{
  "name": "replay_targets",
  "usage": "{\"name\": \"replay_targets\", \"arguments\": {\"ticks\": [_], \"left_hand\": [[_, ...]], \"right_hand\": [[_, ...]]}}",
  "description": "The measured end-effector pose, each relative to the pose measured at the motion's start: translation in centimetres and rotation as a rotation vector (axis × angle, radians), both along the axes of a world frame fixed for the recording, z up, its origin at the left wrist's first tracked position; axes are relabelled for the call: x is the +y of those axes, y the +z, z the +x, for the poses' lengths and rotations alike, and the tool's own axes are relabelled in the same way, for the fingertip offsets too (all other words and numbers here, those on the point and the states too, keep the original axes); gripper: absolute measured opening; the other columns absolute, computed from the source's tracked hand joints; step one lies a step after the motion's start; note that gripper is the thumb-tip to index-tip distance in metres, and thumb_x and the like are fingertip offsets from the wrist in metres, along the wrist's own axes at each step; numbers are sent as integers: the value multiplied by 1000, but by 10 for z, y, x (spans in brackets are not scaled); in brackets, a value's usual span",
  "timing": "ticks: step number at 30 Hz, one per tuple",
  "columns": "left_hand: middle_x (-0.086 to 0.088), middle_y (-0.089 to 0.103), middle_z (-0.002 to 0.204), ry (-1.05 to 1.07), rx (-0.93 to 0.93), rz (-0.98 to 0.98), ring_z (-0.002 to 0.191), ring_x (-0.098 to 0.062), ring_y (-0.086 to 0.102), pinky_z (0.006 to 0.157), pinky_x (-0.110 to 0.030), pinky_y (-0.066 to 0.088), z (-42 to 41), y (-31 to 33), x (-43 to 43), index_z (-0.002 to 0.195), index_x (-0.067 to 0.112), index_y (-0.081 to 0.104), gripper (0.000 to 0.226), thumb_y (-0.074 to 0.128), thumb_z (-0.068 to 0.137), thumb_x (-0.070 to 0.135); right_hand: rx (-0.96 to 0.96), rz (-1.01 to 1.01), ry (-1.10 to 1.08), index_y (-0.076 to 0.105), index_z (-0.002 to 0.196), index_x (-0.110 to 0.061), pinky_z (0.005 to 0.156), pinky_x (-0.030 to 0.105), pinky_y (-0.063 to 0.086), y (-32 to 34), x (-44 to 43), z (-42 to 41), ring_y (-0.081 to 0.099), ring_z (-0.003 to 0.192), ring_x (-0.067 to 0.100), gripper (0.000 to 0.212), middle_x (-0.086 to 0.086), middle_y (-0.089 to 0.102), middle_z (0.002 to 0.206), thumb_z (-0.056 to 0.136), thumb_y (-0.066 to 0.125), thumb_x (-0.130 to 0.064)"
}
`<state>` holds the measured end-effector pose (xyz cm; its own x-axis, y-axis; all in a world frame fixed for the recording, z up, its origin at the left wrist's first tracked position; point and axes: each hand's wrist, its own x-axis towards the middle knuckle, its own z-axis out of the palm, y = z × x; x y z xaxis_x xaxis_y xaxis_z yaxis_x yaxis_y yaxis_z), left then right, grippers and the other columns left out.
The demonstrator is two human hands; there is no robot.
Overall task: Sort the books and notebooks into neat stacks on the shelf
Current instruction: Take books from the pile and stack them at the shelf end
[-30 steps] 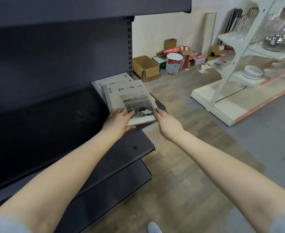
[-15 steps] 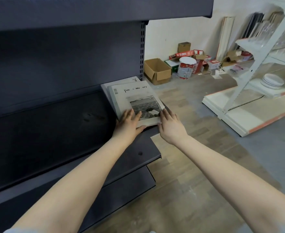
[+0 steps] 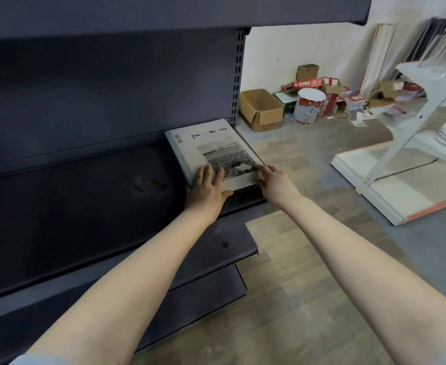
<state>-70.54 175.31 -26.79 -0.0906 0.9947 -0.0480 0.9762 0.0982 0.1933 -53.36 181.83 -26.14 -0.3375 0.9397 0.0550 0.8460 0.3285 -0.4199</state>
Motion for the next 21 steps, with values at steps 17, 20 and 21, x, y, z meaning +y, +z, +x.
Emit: {"name": "replay_targets", "arguments": {"ticks": [17, 20, 21], "left_hand": [[-6, -7, 159, -20, -25, 5, 145, -22, -13, 114, -55, 15, -8, -5, 9, 152, 23, 3, 63, 26, 99, 49], [-6, -7, 159, -28, -23, 6, 145, -22, -12, 114, -55, 15, -9, -5, 8, 152, 23, 3, 62, 26, 99, 47], [-5, -7, 159, -34, -23, 5, 145, -22, -12, 114, -54, 15, -9, -5, 7, 152, 23, 3, 62, 26, 100, 47]], "right_hand": [[88, 130, 34, 60, 126, -12, 81, 41, 51, -8, 11, 5, 62, 95, 39, 41, 21, 62, 108, 86, 66, -22], [143, 133, 19, 59, 126, -10, 83, 39, 50, -14, 7, 5, 61, 97, 38, 42, 20, 61, 113, 86, 66, -21], [162, 136, 18, 59, 127, -9, 83, 39, 50, -16, 6, 5, 61, 98, 38, 42, 20, 60, 114, 87, 66, -20]]}}
